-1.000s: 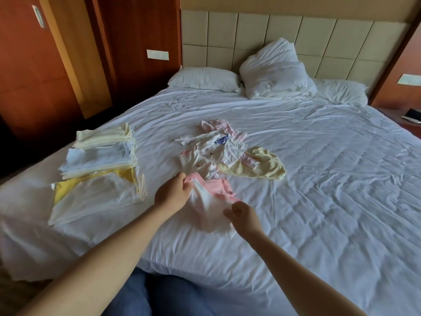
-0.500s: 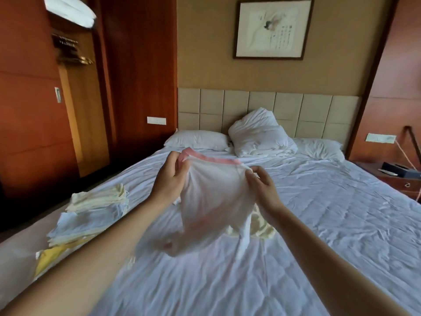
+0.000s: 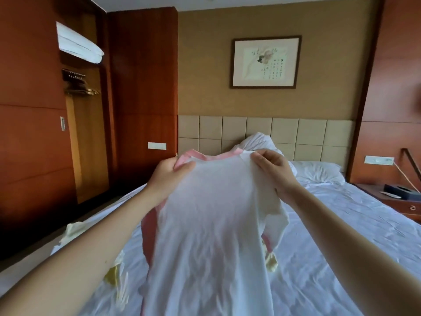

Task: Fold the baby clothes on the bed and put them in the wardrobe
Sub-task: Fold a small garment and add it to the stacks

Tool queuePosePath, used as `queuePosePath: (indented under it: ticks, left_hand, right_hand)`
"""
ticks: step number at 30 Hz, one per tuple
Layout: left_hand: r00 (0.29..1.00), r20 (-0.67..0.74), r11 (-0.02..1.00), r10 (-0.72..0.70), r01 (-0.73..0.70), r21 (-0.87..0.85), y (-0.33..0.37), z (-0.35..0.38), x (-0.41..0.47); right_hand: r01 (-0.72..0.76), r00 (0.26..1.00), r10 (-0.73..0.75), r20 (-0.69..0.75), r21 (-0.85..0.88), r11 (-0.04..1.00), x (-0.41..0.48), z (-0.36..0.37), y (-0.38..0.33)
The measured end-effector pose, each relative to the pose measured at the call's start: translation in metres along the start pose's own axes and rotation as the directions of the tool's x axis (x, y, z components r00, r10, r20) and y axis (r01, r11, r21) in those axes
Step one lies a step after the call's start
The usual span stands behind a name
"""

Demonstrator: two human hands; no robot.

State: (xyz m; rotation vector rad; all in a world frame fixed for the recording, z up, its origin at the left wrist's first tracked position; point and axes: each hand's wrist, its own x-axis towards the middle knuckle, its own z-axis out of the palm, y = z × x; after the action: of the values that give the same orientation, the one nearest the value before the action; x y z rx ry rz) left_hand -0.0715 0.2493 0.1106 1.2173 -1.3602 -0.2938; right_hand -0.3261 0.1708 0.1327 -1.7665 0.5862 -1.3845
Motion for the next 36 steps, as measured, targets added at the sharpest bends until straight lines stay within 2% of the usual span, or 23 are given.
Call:
queuePosePath:
  ticks: [4, 9, 12, 16, 22, 26, 31, 34, 36]
  left_hand:
    - [0.999, 0.033, 0.999, -0.006, 0.004, 0.051, -0.021, -0.003, 0.003]
    - [0.989, 0.063, 0.975, -0.137, 0.123, 0.185, -0.059, 0.002, -0.016]
    - [0.958, 0.147, 0.961, -0.246, 0.221, 0.168, -0.096, 0.007, -0.043]
    - [0.91, 0.239, 0.935, -0.338, 0.297, 0.191, -0.14, 0.02, -0.093]
    - [0.83, 0.279, 0.831, -0.483, 0.333, 0.446, -0.196, 0.035, -0.168]
    - [0.773, 0.289, 0.756, -0.566, 0.345, 0.557, -0.22, 0.041, -0.211]
    - [0.729, 0.324, 0.767, -0.604, 0.419, 0.486, -0.231, 0.047, -0.236]
    - [0.722, 0.352, 0.797, -0.596, 0.478, 0.369, -0.224, 0.055, -0.239]
    - [0.662, 0.377, 0.762, -0.647, 0.552, 0.338, -0.217, 0.054, -0.235]
  right_hand:
    - [-0.005, 1.0, 0.004, -0.019, -0.066, 0.998, 0.005, 0.003, 0.009]
    - [-0.074, 0.997, 0.075, -0.005, -0.247, 0.966, -0.002, 0.004, 0.043]
    - [-0.152, 0.984, 0.174, 0.031, -0.347, 0.925, -0.024, 0.002, 0.084]
    - [-0.25, 0.95, 0.309, 0.05, -0.47, 0.847, -0.07, 0.0, 0.141]
    - [-0.34, 0.879, 0.47, 0.076, -0.59, 0.732, -0.153, -0.001, 0.201]
    - [-0.45, 0.804, 0.594, 0.026, -0.625, 0.637, -0.203, 0.001, 0.233]
    - [-0.452, 0.727, 0.687, -0.004, -0.755, 0.474, -0.236, 0.005, 0.248]
    - [-0.441, 0.723, 0.69, -0.001, -0.77, 0.461, -0.235, 0.002, 0.246]
    - [-0.421, 0.717, 0.696, 0.029, -0.778, 0.466, -0.229, -0.003, 0.242]
